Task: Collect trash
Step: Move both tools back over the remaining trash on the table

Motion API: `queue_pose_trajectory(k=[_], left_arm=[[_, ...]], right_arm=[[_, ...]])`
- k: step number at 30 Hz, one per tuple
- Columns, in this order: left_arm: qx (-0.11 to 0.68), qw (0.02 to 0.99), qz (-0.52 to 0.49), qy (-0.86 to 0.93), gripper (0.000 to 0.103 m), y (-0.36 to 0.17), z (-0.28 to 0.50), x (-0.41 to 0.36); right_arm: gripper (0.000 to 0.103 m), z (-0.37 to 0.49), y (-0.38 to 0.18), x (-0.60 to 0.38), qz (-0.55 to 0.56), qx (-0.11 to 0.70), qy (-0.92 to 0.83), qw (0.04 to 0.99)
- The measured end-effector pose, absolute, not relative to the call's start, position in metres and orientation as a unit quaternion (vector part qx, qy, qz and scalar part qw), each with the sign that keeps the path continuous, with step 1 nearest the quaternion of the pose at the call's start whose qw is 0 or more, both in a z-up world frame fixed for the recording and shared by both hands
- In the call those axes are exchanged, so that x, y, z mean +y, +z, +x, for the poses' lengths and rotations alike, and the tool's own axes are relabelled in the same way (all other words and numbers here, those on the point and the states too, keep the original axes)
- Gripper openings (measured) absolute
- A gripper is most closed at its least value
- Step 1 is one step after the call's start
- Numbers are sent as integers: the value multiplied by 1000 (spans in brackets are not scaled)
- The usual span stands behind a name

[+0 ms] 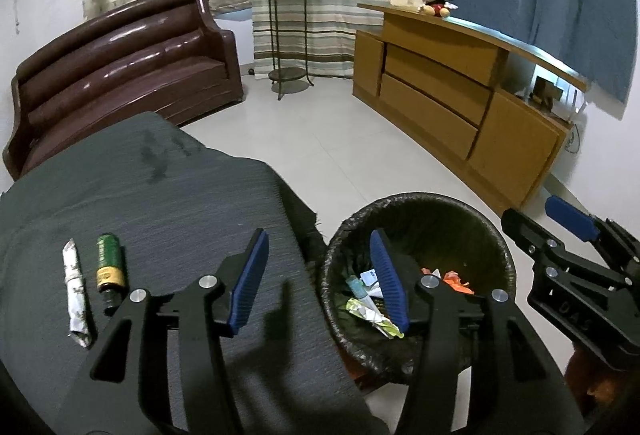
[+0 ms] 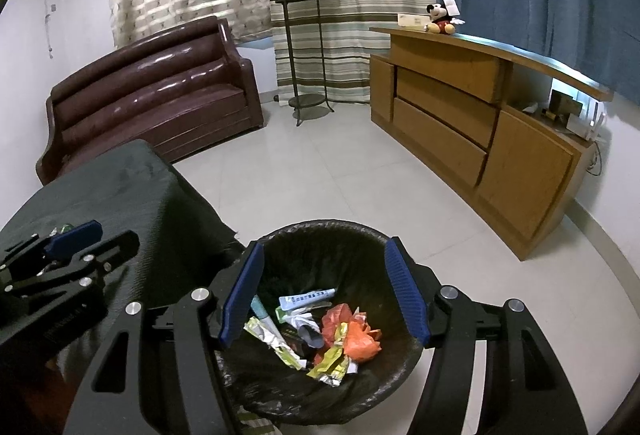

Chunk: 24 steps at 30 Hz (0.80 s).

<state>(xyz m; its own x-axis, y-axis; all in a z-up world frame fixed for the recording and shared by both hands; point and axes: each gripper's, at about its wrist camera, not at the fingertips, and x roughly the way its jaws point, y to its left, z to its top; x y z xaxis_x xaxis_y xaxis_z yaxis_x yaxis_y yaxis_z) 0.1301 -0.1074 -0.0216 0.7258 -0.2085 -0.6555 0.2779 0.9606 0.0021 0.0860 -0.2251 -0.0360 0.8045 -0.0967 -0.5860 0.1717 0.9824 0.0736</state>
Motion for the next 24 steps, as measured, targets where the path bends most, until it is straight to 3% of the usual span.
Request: queue_pose_trajectory(k=[18, 21, 24], left_arm=[[348, 937, 16, -39, 53, -10, 107, 2], [346, 938, 9, -23, 60, -9, 103, 22], [345, 939, 6, -10, 60, -7, 98, 40]], right_arm=[[62, 86, -28, -161, 30, 306, -21, 951], [62, 88, -28, -147, 23, 308, -10, 951], [63, 90, -27, -133, 18, 308, 1, 951]])
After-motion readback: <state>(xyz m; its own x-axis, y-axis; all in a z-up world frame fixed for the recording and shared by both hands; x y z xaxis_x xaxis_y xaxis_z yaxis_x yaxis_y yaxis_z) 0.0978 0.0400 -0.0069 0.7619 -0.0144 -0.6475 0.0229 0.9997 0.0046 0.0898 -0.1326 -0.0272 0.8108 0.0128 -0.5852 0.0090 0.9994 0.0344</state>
